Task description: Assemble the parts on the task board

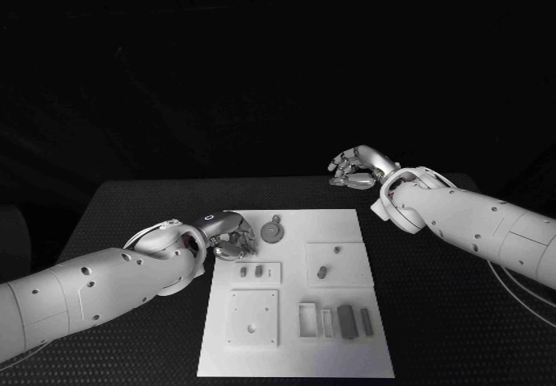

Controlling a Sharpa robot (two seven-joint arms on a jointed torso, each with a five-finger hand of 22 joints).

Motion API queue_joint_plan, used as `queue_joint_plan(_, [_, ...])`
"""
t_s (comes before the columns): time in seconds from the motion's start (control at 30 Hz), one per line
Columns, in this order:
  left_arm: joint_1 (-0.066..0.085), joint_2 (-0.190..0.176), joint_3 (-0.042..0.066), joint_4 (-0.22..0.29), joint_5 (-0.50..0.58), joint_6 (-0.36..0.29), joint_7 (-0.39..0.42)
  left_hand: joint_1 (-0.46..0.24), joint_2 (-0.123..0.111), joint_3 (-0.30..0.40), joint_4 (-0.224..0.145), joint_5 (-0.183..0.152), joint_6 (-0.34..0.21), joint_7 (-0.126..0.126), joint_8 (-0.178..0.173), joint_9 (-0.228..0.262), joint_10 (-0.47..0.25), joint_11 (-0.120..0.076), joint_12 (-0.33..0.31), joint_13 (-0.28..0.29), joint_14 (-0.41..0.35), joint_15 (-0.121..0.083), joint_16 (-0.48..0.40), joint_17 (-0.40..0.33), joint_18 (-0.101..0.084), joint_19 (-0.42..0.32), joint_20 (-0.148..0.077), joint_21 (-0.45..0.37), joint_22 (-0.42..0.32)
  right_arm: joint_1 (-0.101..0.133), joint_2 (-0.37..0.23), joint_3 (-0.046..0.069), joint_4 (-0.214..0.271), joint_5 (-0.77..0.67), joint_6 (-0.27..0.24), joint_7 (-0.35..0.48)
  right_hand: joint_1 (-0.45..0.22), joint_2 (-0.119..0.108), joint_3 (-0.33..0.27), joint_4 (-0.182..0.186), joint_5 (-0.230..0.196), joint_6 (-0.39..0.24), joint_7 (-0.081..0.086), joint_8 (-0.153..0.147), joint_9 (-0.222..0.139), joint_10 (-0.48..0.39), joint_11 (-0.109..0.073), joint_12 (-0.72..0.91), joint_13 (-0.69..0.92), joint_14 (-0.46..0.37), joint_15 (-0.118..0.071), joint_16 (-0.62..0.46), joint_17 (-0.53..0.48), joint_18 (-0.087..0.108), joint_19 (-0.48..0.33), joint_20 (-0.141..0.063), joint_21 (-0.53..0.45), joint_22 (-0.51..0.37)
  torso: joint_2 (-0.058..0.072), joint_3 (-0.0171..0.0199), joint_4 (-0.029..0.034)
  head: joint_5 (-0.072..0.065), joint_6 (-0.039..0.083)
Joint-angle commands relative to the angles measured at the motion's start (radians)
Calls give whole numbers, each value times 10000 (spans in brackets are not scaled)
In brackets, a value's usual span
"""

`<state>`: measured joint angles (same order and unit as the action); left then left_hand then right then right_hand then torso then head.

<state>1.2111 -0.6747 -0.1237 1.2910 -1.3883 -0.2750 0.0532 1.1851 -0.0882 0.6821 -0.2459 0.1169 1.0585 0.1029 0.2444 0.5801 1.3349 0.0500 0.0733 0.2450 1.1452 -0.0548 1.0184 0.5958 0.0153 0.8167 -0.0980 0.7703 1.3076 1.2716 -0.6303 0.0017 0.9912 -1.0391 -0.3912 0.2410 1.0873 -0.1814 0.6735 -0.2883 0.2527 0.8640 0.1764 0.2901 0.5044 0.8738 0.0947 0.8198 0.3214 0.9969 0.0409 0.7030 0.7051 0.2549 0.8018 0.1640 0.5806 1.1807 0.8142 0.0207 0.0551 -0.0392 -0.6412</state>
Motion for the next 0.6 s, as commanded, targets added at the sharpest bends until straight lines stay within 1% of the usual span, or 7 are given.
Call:
queue_joint_plan(0.03, [-1,34,1,45,-98,175,60,1,93,66,3,62,89,-4,35,15,36,25,-40,-12,30,-21,15,-14,-49,67,-556,6,146,1,5,4,18,-13,100,94,42,42,-70,-13,36,66,-2,7,-17,75,10,-43,-12,62,-24,-60,10,67,10,76,-43,10,2,4,-4,3,-3])
queue_joint_plan(0.13, [-1,51,0,74,-66,213,78,0,95,66,3,61,89,-4,36,14,36,25,-40,-13,29,-20,14,-15,-50,67,-555,4,146,1,5,4,13,-13,103,94,42,42,-71,-13,35,66,-2,7,-18,75,10,-42,-15,62,-24,-62,11,67,10,77,-45,12,4,5,-12,5,-3])
queue_joint_plan(0.3, [-1,81,0,149,46,221,104,-5,98,65,5,58,86,-2,36,13,36,26,-41,-15,25,-19,11,-17,-51,67,-554,1,145,1,7,4,14,-13,101,93,41,42,-72,-11,35,68,-2,6,-19,75,10,-41,-21,63,-23,-65,13,68,11,79,-47,14,9,3,-2,-4,-4])
queue_joint_plan(0.6, [-1,95,0,205,290,266,210,-19,102,61,14,53,74,4,32,9,29,31,-44,-20,21,-15,7,-20,-54,70,-551,-5,144,1,15,4,10,-13,106,93,39,44,-74,-10,35,69,-2,5,-20,76,11,-40,-27,63,-23,-68,14,68,12,82,-50,16,2,6,-5,-19,-24])
